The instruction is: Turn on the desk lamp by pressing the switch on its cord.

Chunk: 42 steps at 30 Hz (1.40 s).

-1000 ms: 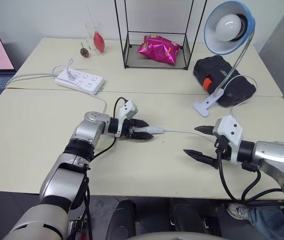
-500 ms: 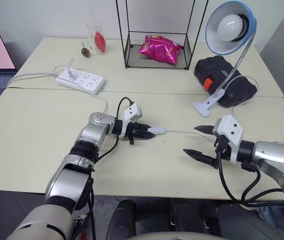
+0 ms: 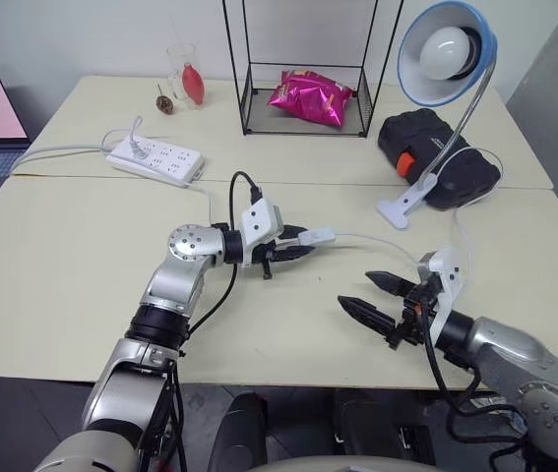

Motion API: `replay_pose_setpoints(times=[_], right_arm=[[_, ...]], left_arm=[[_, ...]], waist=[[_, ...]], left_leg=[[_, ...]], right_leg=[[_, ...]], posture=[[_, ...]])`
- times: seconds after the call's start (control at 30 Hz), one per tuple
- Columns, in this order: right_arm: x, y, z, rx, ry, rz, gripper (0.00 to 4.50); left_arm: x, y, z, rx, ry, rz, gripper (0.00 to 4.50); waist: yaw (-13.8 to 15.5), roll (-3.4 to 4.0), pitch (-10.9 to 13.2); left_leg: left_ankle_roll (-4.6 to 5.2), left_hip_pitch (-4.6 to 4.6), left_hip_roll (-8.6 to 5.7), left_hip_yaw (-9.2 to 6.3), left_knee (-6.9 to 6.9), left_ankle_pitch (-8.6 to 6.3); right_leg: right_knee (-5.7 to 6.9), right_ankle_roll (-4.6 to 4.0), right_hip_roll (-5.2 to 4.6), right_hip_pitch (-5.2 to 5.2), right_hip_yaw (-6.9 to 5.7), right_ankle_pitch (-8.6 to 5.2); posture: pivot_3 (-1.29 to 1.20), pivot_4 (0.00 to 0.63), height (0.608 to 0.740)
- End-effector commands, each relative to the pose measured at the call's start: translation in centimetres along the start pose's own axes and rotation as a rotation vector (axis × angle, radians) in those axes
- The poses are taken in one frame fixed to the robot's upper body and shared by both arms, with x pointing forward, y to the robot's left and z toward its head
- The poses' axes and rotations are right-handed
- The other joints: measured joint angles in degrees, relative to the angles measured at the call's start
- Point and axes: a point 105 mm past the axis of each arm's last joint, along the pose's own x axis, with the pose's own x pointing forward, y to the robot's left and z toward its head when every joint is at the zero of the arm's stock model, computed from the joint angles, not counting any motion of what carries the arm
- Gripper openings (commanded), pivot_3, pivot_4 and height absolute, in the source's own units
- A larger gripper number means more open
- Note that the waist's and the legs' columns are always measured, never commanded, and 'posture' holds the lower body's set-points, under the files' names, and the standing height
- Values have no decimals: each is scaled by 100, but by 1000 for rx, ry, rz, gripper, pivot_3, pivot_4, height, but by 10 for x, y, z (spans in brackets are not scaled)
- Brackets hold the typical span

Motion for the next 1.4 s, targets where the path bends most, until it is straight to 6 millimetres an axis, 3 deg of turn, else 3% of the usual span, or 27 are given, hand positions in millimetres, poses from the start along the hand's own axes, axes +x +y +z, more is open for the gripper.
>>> replay_pose_setpoints(times=[0.03, 0.43, 0.77, 1.4], right_arm=[[17, 5, 8, 169, -87, 9, 4500], [65, 2, 39, 598, -273, 31, 4500], [79, -6, 48, 661, -327, -11, 4500], [89, -1, 48, 714, -307, 10, 4500]], left_arm=[[2, 4, 21, 21, -69, 45, 1102], [12, 8, 36, -131, -100, 106, 1102], [14, 10, 39, -134, -48, 154, 1102], [14, 6, 39, -128, -38, 154, 1101]], waist=[[1, -2, -1], [-14, 3, 1], [-41, 4, 1], [-50, 4, 1]], left_leg=[[0, 0, -1, 1, 1, 0], [0, -7, 1, 0, -8, 0], [0, -7, 0, 1, -12, 0], [0, -8, 0, 3, -14, 0]], right_leg=[[0, 1, 0, 0, 1, 1], [-3, -5, 1, -6, -1, 2], [-3, -5, 1, -9, 0, 1], [-5, -7, 1, -10, 1, 1]], posture=[[0, 150, 740], [0, 150, 740], [0, 150, 740], [0, 150, 740]])
